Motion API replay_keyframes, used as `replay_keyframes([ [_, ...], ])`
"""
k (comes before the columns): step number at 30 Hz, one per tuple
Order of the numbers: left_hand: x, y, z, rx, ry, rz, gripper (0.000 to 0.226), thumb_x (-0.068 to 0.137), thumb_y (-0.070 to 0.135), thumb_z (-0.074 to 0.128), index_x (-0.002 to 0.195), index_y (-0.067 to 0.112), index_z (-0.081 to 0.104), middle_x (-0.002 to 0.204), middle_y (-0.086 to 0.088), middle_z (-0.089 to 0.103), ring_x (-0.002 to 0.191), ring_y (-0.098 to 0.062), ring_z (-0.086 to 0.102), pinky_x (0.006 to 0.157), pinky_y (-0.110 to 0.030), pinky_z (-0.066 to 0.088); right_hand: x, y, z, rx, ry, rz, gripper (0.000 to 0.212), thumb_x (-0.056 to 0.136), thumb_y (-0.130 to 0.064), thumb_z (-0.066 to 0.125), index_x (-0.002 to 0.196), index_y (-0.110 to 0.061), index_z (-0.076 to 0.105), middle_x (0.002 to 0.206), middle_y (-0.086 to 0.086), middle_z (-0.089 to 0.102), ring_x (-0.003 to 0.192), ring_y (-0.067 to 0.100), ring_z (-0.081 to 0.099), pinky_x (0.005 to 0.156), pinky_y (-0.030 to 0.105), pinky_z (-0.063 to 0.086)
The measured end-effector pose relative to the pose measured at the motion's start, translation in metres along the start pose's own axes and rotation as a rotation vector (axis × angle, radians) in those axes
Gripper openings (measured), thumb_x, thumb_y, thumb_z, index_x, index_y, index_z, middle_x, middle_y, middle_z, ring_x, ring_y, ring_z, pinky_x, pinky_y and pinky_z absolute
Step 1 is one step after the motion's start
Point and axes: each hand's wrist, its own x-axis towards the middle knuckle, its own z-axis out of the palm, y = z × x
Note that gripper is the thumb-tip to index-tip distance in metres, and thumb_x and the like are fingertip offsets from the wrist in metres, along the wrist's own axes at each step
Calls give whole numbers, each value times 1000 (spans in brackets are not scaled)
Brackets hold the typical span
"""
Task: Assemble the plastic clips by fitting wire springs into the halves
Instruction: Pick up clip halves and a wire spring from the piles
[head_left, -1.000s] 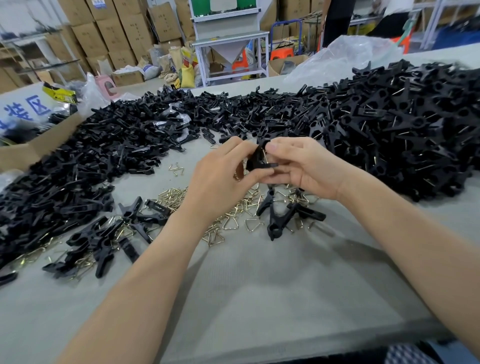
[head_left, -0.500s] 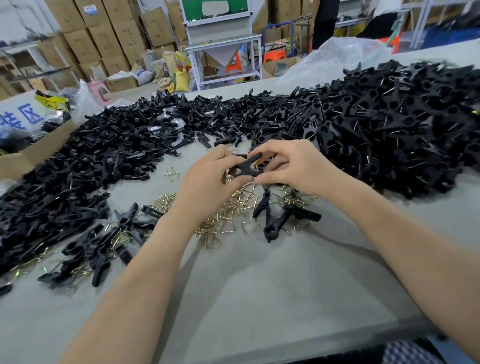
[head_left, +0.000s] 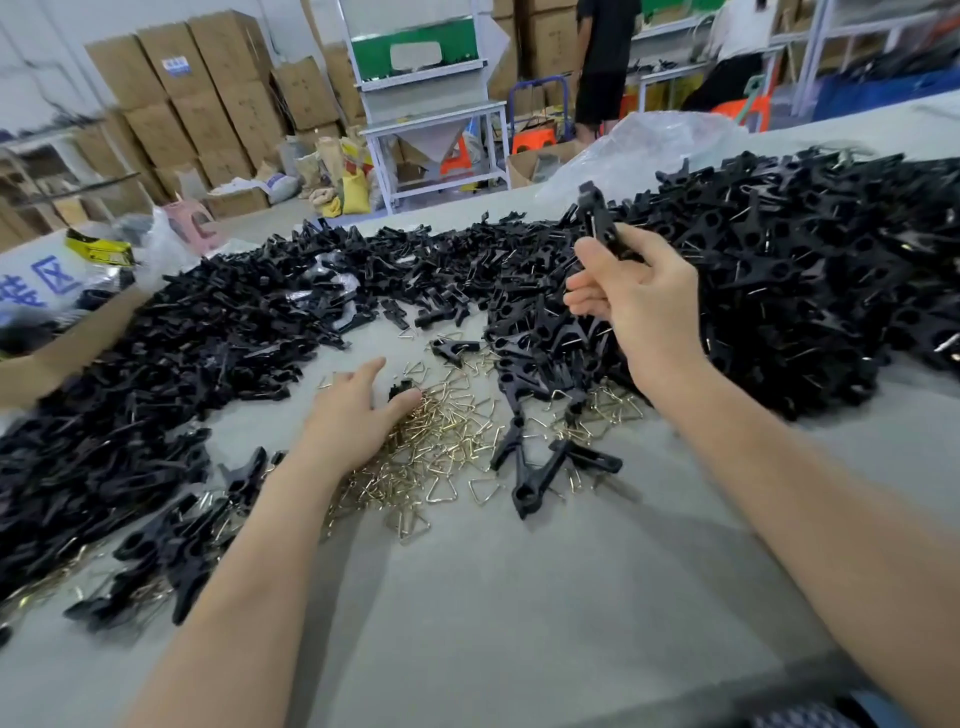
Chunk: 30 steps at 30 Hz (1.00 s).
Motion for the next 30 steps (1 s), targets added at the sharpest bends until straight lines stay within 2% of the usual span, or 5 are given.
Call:
replay_keyframes([
  [6, -6, 8, 0, -51, 11, 131, 33, 94, 39, 57, 123, 27, 61, 119, -4, 61, 109, -21, 55, 91, -32, 41, 2, 13, -5, -56, 123, 161, 73, 89, -19, 64, 149, -26, 24, 66, -3, 70, 71, 10, 71, 81, 35, 58],
  [11, -9, 14, -2, -192, 124, 166, 14, 88, 19, 68, 82, 32, 68, 90, 8, 67, 85, -12, 58, 69, -24, 38, -6, 17, 1, -391, 10, 28, 63, 91, -20, 58, 147, -30, 30, 97, -6, 68, 74, 6, 68, 79, 30, 57],
  [17, -9, 12, -4, -384, 229, 105, 25, 91, 13, 63, 82, 35, 67, 76, 9, 70, 72, -18, 68, 56, -22, 49, -25, 25, 11, -745, -129, -272, 36, 90, -12, 59, 126, -13, 57, 108, 5, 60, 101, 21, 54, 91, 33, 45],
  [21, -10, 12, -6, -534, 163, 84, 27, 92, 4, 58, 88, 29, 68, 88, 3, 71, 67, -3, 69, 66, -16, 55, -37, 26, 17, -831, -319, -328, 29, 87, -5, 56, 113, -13, 67, 103, 2, 65, 100, 17, 52, 82, 13, 33],
  [30, -17, 30, -15, -904, 86, 183, 20, 100, 10, 48, 104, 19, 66, 90, -4, 75, 70, -18, 72, 60, -23, 57, -51, 27, 24, -915, -919, -310, 34, 88, -15, 60, 122, -21, 64, 121, -3, 63, 115, 14, 50, 105, 31, 34],
])
